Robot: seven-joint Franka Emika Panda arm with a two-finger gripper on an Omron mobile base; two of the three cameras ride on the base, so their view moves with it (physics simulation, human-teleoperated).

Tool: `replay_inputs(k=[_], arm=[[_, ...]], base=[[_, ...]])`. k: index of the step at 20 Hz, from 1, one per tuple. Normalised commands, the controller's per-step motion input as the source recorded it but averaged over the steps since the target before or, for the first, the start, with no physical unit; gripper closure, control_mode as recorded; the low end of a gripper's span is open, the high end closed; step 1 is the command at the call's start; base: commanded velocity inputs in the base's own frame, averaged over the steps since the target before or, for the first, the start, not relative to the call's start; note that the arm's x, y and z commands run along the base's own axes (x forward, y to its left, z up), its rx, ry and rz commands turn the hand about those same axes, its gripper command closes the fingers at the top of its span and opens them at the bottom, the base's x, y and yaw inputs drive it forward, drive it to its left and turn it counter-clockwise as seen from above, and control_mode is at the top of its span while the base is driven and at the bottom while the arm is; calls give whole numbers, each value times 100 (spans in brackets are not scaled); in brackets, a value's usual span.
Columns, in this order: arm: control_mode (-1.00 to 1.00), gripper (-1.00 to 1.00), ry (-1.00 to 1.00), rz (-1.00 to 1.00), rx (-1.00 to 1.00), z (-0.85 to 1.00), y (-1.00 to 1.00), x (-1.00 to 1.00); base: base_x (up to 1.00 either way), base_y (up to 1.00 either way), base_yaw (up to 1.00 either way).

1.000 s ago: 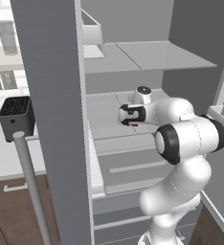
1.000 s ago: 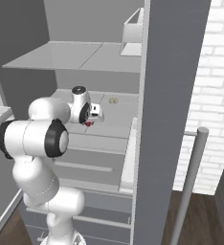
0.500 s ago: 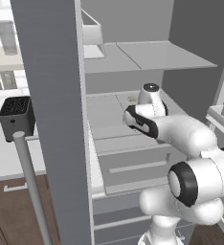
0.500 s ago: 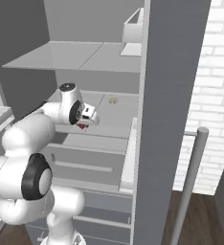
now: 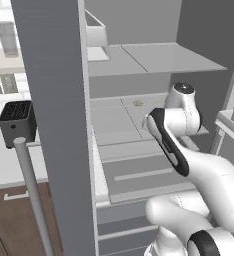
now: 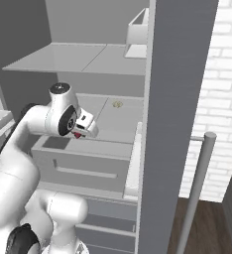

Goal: Take the strawberry from the fridge and place it on top of the pancake, located on the dining counter.

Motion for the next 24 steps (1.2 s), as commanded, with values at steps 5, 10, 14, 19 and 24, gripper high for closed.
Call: replay_inputs(k=[5, 10, 14, 19, 24], arm=[[-100, 100, -3, -4, 1, 32, -9, -100], [-100, 100, -1, 11, 0, 27, 0, -93], [-100, 100, 13, 23, -1, 64, 0, -48], [-100, 100, 18, 14, -18, 35, 3, -31], [-100, 100, 6, 0, -19, -19, 10, -13]], base=[[0, 0, 0], [0, 0, 0], [0, 0, 0], [0, 0, 0], [0, 0, 0]])
